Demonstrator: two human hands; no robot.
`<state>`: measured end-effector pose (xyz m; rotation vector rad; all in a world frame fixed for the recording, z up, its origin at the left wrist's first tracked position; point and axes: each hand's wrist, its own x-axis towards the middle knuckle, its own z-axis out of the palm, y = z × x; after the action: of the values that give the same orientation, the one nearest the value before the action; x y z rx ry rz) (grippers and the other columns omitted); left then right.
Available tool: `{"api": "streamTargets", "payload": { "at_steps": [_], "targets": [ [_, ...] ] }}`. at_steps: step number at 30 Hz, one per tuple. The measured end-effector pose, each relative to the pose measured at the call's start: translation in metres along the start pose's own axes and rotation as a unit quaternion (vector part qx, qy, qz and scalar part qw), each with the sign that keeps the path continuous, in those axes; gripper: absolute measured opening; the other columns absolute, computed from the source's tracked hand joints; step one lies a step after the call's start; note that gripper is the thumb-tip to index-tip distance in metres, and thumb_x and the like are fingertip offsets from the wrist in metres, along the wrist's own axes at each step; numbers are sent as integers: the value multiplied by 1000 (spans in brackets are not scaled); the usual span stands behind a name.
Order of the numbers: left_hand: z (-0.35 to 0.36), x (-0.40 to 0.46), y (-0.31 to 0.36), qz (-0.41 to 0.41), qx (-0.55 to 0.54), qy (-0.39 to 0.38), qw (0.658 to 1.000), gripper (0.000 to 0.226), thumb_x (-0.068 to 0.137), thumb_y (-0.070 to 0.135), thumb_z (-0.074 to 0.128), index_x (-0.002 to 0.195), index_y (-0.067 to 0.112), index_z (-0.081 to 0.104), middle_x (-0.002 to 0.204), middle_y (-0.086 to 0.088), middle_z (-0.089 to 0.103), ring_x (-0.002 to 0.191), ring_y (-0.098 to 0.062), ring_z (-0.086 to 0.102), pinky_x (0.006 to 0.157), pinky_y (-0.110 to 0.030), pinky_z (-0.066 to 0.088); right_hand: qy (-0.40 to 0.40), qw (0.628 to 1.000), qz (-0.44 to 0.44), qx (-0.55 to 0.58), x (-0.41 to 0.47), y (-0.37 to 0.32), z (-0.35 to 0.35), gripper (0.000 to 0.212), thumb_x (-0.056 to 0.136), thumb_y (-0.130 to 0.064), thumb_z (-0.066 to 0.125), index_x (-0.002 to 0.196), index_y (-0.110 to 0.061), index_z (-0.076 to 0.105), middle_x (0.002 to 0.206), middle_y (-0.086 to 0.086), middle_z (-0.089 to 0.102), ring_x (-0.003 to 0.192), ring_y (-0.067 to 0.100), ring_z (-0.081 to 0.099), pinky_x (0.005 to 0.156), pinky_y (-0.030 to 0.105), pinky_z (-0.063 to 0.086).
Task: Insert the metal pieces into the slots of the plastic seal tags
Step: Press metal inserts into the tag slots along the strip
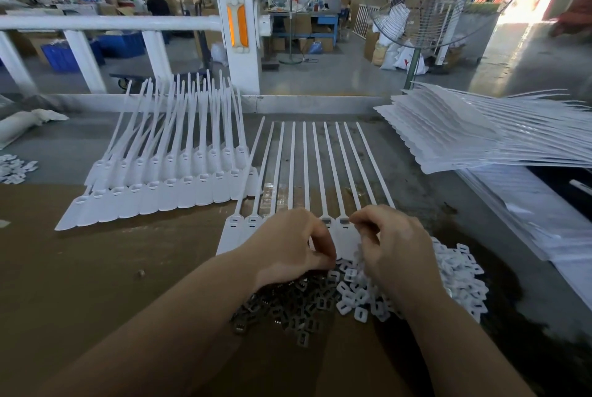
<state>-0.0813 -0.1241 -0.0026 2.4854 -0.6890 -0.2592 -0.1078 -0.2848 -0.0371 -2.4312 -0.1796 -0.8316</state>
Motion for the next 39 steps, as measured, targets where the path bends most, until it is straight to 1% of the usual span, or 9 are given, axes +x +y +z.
{"api": "streamTargets", "payload": {
  "at_steps": [3, 6, 10, 20, 26, 29, 32, 35, 39],
  "targets": [
    [5, -2, 2, 11, 55, -1, 998, 11, 82, 36, 69, 92, 33, 74, 84, 21, 51, 79, 0, 46, 94, -25, 36, 5, 1000, -6, -1, -1, 0, 0, 17, 78, 3, 67, 78, -13, 70, 75, -4, 68, 69, 3, 46, 72, 31, 41],
    [8, -3, 1, 22, 100, 2, 995, 17, 85, 41, 63, 100, 37, 72, 91, 21, 44, 84, -1, 39, 102, -31, 27, 3, 1000, -8, -2, -1, 1, 0, 16, 78, 3, 67, 79, -13, 70, 75, -4, 68, 70, 3, 46, 72, 30, 41],
    [10, -6, 0, 41, 135, 6, 990, 19, 89, 43, 58, 103, 39, 70, 97, 18, 47, 90, -2, 36, 93, -29, 22, -9, 1000, -3, -4, -1, 2, 1, 16, 80, 0, 65, 81, -14, 70, 77, -4, 69, 70, 4, 46, 73, 28, 37],
    [14, -6, -5, 45, 109, 18, 993, 17, 84, 49, 61, 93, 38, 70, 98, 17, 53, 91, -3, 43, 86, -29, 24, -13, 1000, 7, -2, 0, 2, 1, 15, 81, 0, 65, 82, -14, 71, 77, -3, 69, 70, 4, 44, 73, 29, 38],
    [11, -5, -3, 37, 56, -7, 998, 5, 83, 41, 66, 80, 38, 63, 95, 15, 54, 90, -4, 48, 92, -32, 35, -20, 1000, 11, 3, 0, 1, 0, 15, 81, 0, 64, 82, -14, 71, 77, -3, 69, 69, 5, 44, 74, 29, 39],
    [5, -2, -1, 11, -4, -6, 1000, 13, 85, 32, 66, 74, 37, 59, 92, 14, 54, 86, -5, 53, 92, -34, 41, -23, 1000, 10, 1, 0, 1, 0, 15, 80, 0, 65, 82, -14, 71, 79, -3, 70, 69, 7, 49, 74, 30, 39],
    [-3, 9, -2, -13, -17, 37, 999, 12, 88, 27, 63, 78, 31, 59, 86, 17, 51, 87, -9, 53, 88, -30, 42, -37, 999, 13, 3, 0, 1, 1, 14, 81, -1, 64, 84, -13, 71, 82, -3, 70, 75, 16, 60, 78, 33, 43],
    [-8, 24, -4, -50, 1, 66, 997, 7, 91, 25, 60, 84, 28, 59, 85, 14, 54, 91, -12, 54, 91, -33, 41, -43, 999, 18, 2, 0, 0, 0, 15, 82, -2, 62, 85, -13, 71, 83, -2, 70, 76, 17, 60, 78, 33, 44],
    [-9, 39, -3, -82, -3, 59, 995, 12, 93, 23, 57, 99, 19, 67, 101, 5, 64, 93, -12, 55, 92, -30, 42, -51, 999, 20, 4, 0, 0, -1, 14, 83, -2, 62, 86, -13, 71, 82, -2, 70, 77, 17, 62, 79, 35, 46]
  ]
}}
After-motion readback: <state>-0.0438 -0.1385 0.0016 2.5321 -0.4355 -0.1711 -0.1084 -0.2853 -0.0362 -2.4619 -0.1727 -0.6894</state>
